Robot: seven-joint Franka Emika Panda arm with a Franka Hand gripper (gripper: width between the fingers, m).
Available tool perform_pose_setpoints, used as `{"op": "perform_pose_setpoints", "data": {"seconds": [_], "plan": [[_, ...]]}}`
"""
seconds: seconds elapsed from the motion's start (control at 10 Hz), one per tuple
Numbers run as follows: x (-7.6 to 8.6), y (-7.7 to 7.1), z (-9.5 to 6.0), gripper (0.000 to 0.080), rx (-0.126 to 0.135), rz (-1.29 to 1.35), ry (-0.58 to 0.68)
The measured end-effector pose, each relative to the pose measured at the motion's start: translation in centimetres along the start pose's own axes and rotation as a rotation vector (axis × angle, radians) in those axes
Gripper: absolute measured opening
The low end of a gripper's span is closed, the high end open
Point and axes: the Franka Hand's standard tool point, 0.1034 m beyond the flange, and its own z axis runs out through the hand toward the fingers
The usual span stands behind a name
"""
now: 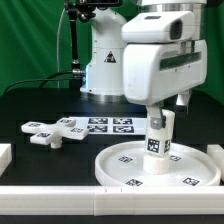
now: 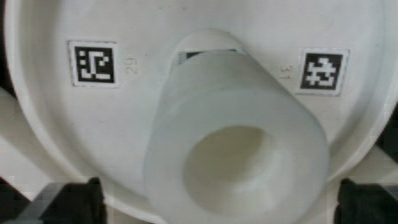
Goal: Assemble round table
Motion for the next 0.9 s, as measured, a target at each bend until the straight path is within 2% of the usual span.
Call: {"op": "perform_pose_setpoints", "data": {"seconds": [0.2, 0.9], "plan": [[-0.10, -0.38, 0.38, 0.0649, 0.000, -0.171, -0.028], [-0.94, 0.04, 0.90, 0.0649, 0.000, -0.634, -0.056]]}}
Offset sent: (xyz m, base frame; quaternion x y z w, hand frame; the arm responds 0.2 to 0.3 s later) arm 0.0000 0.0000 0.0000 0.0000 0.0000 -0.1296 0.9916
